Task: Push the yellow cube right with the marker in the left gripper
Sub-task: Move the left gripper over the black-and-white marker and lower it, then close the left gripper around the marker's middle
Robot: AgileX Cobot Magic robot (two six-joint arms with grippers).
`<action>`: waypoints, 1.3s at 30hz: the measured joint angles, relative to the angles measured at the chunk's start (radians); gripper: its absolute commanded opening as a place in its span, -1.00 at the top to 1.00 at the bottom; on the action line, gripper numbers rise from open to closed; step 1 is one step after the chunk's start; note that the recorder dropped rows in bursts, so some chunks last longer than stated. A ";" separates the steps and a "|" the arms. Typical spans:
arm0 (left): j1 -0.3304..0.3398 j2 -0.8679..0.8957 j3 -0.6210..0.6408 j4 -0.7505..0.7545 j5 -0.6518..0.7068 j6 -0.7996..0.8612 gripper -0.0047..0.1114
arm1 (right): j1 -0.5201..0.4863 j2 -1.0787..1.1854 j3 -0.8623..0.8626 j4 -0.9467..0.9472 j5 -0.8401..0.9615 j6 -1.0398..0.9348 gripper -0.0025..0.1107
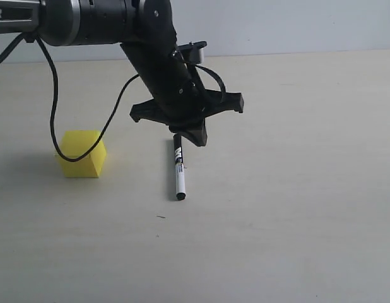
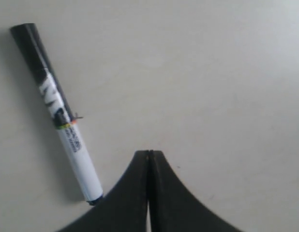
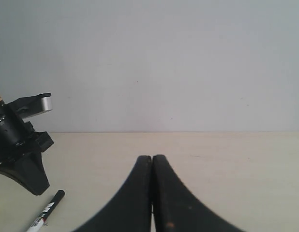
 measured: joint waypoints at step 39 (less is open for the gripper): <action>-0.051 0.078 0.000 0.223 -0.005 -0.268 0.05 | 0.000 0.000 0.000 0.000 0.000 0.000 0.96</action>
